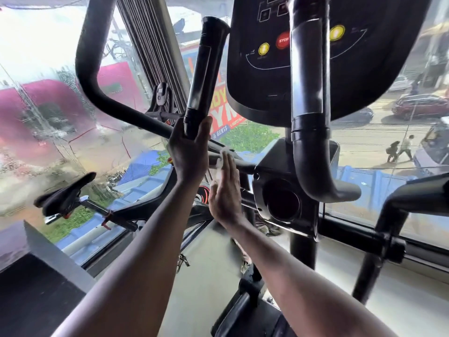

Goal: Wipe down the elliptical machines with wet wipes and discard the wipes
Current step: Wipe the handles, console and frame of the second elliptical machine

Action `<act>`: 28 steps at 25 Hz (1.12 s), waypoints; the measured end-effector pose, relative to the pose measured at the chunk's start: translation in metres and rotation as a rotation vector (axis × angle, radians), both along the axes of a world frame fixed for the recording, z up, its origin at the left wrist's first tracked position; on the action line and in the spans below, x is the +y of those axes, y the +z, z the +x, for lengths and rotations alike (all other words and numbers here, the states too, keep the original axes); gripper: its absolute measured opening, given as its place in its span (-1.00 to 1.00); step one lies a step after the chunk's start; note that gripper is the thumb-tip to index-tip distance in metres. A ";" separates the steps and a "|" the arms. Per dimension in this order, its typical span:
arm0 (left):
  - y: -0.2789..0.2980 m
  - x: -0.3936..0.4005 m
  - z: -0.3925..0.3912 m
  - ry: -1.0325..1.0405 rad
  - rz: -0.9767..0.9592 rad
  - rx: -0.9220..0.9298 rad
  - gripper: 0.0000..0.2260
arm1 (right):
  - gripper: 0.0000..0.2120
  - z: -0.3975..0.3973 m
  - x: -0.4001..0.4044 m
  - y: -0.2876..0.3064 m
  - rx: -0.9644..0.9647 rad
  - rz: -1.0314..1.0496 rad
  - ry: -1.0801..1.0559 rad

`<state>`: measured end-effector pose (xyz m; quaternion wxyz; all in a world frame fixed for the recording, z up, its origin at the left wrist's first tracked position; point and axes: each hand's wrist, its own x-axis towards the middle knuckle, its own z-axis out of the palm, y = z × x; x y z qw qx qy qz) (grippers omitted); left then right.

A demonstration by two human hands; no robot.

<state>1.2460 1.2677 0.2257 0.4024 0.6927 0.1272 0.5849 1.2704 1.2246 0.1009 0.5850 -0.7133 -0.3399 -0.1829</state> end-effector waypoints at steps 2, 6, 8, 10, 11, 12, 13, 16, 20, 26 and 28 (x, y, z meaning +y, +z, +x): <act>0.000 0.001 0.001 0.007 -0.003 -0.006 -0.80 | -0.26 0.032 -0.001 -0.006 0.265 -0.143 -0.017; -0.001 0.002 0.003 0.011 -0.017 -0.032 -0.77 | -0.28 0.010 0.006 0.014 0.305 -0.096 -0.020; -0.002 0.001 0.004 0.003 -0.017 -0.034 -0.79 | -0.23 -0.009 0.008 0.009 0.167 -0.035 -0.047; -0.003 0.002 0.004 0.001 -0.004 -0.028 -0.81 | -0.20 0.009 0.006 0.000 0.213 -0.072 -0.049; -0.003 0.002 0.004 0.001 -0.001 -0.024 -0.82 | -0.20 0.024 0.006 0.000 0.337 -0.101 -0.031; -0.004 0.003 0.004 0.000 -0.001 -0.024 -0.83 | -0.21 0.038 0.005 0.003 0.472 -0.127 -0.009; -0.004 0.004 0.004 0.001 -0.001 -0.022 -0.83 | -0.23 0.047 0.004 0.007 0.563 -0.157 0.017; -0.005 0.005 0.005 -0.001 0.008 -0.023 -0.83 | -0.24 0.035 0.012 0.011 0.502 -0.125 -0.010; -0.004 0.002 0.004 -0.013 0.009 -0.012 -0.85 | -0.19 0.045 0.008 -0.005 0.477 -0.190 0.004; -0.002 0.001 0.000 -0.057 -0.006 0.011 -0.78 | -0.34 0.014 -0.006 0.033 0.237 -0.185 0.035; -0.001 -0.005 -0.004 -0.110 -0.022 -0.021 -0.73 | -0.34 -0.007 -0.011 0.051 0.124 -0.021 0.119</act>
